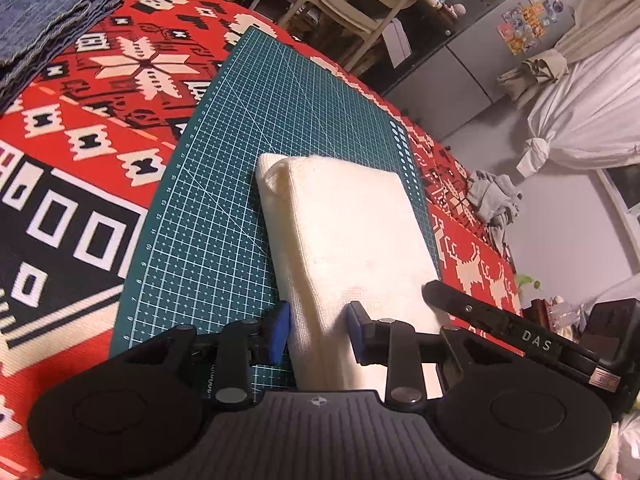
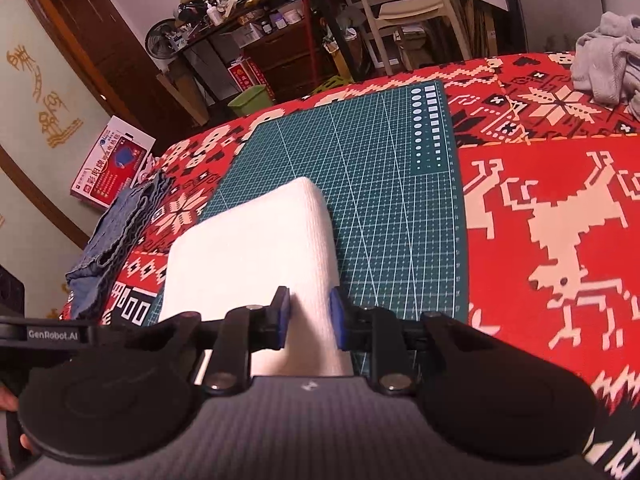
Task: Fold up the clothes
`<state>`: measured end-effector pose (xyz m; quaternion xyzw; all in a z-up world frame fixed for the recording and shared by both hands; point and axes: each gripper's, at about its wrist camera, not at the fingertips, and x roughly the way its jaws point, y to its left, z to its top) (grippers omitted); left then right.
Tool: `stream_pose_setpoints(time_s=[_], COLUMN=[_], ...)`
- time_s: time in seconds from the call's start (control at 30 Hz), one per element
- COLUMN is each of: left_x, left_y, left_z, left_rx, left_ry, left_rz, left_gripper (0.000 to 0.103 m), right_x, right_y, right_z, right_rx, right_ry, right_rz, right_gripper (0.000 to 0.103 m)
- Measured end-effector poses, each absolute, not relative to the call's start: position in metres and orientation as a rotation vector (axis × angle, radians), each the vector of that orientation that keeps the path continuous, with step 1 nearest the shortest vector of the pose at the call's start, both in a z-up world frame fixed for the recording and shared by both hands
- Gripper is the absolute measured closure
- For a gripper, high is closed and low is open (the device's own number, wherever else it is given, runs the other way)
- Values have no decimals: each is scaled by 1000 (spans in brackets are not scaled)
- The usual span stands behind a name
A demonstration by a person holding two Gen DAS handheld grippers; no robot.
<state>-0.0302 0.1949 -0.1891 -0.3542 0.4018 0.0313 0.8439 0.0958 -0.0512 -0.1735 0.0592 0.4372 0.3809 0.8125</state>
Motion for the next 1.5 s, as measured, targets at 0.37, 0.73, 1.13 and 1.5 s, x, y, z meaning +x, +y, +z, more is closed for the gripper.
stream_pose_setpoints(time_s=[0.37, 0.73, 1.13, 1.5], left_x=[-38, -47, -61, -66], left_y=[199, 196, 155, 145], left_z=[-178, -151, -117, -95], left_rx=[-648, -434, -24, -35], left_ry=[868, 894, 902, 854], left_rz=[39, 67, 85, 65], left_gripper=[76, 55, 23, 19], right_x=[57, 24, -1, -16], right_y=[-59, -67, -57, -60], right_z=[-167, -147, -119, -94], right_rx=[122, 25, -242, -315], right_ry=[953, 925, 832, 777], right_rz=[784, 748, 747, 656], right_gripper=[79, 51, 1, 1])
